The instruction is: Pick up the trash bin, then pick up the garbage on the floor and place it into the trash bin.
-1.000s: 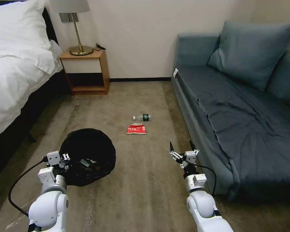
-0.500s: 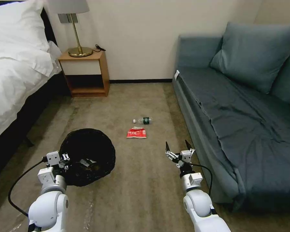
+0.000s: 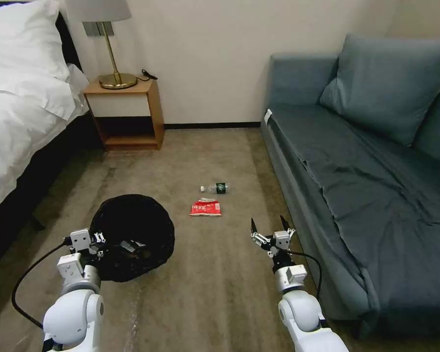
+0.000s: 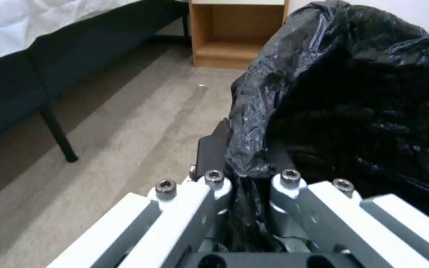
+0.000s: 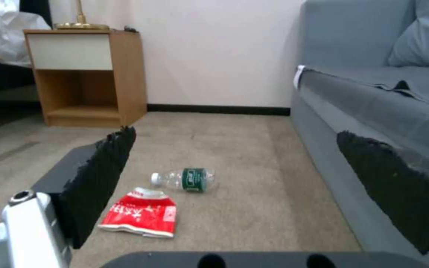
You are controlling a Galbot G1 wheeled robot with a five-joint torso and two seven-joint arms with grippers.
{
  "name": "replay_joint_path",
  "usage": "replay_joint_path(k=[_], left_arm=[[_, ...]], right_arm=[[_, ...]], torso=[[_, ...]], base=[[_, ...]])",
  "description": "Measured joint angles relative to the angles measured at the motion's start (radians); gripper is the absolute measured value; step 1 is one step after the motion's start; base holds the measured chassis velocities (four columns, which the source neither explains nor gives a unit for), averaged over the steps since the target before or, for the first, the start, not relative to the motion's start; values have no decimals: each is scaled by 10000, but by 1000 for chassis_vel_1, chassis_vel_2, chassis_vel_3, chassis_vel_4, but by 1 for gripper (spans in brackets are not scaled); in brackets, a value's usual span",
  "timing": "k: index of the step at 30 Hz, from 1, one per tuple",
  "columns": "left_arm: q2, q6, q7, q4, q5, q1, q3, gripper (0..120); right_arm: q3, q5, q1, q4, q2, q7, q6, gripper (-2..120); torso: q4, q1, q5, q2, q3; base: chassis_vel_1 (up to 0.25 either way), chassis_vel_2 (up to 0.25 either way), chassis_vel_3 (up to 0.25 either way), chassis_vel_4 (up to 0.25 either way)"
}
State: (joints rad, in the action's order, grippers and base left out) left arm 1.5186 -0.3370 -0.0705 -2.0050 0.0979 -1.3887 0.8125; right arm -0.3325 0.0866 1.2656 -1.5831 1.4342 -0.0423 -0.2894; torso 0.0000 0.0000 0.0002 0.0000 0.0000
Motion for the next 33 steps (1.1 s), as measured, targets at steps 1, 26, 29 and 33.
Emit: replay_joint_path(k=[1, 26, 29, 33], left_arm=[[0, -4, 0, -8, -4, -1, 0, 4], [-12, -34, 11, 67, -89, 68, -15, 4], [-12, -30, 22, 74, -89, 78, -14, 4], [0, -18, 16, 105, -100, 85, -13, 4]], right_arm=[[0, 0, -5, 11, -3, 1, -5, 100], [2, 4, -112, 235, -39, 47, -121, 100], [-9, 0, -119, 273, -43, 50, -132, 100], [-3, -20, -127, 313, -39, 71, -144, 100]], torso=[[0, 0, -1, 0, 0], [1, 1, -2, 0, 1], [-1, 0, 2, 0, 1], [0, 0, -2, 0, 1]], base=[[-125, 110, 100, -107], [-189, 190, 184, -184], [-183, 195, 186, -208], [-188, 194, 197, -197]])
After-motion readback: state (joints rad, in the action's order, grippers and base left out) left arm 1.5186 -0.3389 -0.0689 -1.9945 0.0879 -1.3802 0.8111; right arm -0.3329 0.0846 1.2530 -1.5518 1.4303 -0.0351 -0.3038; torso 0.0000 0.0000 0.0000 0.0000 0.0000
